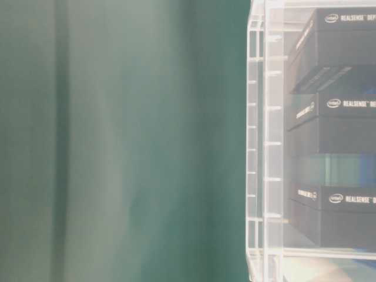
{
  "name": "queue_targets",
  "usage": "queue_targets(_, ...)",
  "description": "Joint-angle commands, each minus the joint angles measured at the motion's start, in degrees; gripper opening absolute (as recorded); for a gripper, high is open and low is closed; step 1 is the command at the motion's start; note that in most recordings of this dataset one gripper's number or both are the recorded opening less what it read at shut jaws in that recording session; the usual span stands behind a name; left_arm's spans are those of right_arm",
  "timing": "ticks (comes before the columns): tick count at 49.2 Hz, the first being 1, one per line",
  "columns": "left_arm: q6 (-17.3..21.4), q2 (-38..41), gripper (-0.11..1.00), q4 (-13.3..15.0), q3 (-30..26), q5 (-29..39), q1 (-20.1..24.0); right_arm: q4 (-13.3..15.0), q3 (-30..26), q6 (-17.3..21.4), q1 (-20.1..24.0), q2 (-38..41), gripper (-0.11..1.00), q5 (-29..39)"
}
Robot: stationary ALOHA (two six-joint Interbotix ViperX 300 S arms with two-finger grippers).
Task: Take the box out of the case with the right arm.
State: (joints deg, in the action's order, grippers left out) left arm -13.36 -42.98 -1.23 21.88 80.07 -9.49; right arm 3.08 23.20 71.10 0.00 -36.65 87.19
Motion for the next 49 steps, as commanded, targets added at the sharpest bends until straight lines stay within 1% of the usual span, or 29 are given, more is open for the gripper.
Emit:
queue_targets(1, 0.0, 0.26, 0.0, 0.0, -1.49, -0.18, -0.26, 0.18, -1.32, 6.77, 0.0, 0.09, 0.0, 1.58)
queue_targets(5, 0.0, 0.35, 0.0, 0.0, -1.49, -0.26, -0.26, 0.18, -1.32, 11.69, 0.0, 0.18, 0.0, 2.99)
queue_targets(9, 0.0, 0.35, 0.0, 0.0, -1.49, -0.26, -0.26, 0.18, -1.32, 14.15, 0.0, 0.18, 0.0, 3.52)
queue_targets(15, 0.0, 0.35, 0.0, 0.0, -1.49, -0.26, -0.26, 0.44, -1.32, 14.33, 0.0, 0.18, 0.0, 3.52)
queue_targets(20, 0.0, 0.35, 0.0, 0.0, -1.49, -0.26, -0.26, 1.49, -1.32, 14.41, -0.18, 0.44, 0.0, 3.34)
queue_targets(25, -0.09, 0.26, 0.0, 0.0, -1.49, -0.26, -0.26, 2.64, -1.41, 13.8, -1.93, 0.7, 0.0, 3.16)
queue_targets(29, -0.09, 0.35, 0.0, 0.0, -1.49, -0.26, -0.26, 3.34, -1.41, 12.22, -4.66, 0.7, 0.0, 3.08)
queue_targets(41, -0.09, 0.35, 0.0, 0.0, -1.41, -0.26, -0.26, 3.34, -1.67, 1.41, -15.47, 1.23, 0.0, 1.67)
queue_targets(45, -0.09, 0.35, 0.0, 0.0, -1.49, -0.26, -0.26, 3.34, -1.76, -0.97, -18.63, 1.76, 0.0, 1.67)
queue_targets(49, -0.09, 0.35, 0.0, -0.09, -1.49, -0.26, -0.18, 3.34, -1.85, -2.72, -20.83, 1.93, 0.0, 1.58)
